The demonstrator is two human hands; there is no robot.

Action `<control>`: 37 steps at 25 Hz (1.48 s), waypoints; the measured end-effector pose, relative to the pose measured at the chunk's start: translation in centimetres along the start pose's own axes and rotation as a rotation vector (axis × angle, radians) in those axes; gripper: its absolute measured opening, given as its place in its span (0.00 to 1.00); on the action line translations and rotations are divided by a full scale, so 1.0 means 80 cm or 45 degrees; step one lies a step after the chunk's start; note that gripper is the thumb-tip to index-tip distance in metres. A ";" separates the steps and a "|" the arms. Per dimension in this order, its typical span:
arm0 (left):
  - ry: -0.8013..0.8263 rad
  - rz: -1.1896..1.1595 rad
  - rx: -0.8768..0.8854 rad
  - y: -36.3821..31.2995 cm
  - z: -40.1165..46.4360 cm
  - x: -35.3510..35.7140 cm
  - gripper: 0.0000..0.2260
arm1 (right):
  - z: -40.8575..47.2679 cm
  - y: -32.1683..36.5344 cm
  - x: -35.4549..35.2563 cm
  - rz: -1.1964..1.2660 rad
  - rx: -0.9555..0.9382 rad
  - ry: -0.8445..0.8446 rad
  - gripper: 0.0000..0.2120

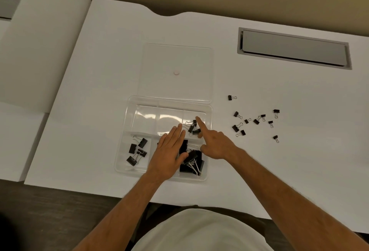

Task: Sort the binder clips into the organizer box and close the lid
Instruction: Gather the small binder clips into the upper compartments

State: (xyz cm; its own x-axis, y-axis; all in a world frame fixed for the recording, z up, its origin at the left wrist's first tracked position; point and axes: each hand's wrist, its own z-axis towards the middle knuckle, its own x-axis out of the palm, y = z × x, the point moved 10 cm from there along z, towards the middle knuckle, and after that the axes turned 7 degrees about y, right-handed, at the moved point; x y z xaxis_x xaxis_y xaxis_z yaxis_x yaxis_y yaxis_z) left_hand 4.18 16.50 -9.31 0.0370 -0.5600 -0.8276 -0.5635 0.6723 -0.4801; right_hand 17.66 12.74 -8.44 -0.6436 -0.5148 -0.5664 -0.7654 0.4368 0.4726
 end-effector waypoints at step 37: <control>-0.078 -0.183 0.085 -0.105 0.029 -0.035 0.33 | -0.170 -0.126 -0.004 0.318 0.001 -0.768 0.25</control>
State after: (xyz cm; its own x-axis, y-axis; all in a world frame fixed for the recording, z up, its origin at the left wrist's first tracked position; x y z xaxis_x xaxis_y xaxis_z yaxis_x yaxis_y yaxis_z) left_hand 10.76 13.54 -3.66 0.1647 -0.6235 -0.7643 -0.4929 0.6192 -0.6113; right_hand 25.54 -1.49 -3.83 -0.6868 0.1063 -0.7191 -0.5930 0.4903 0.6388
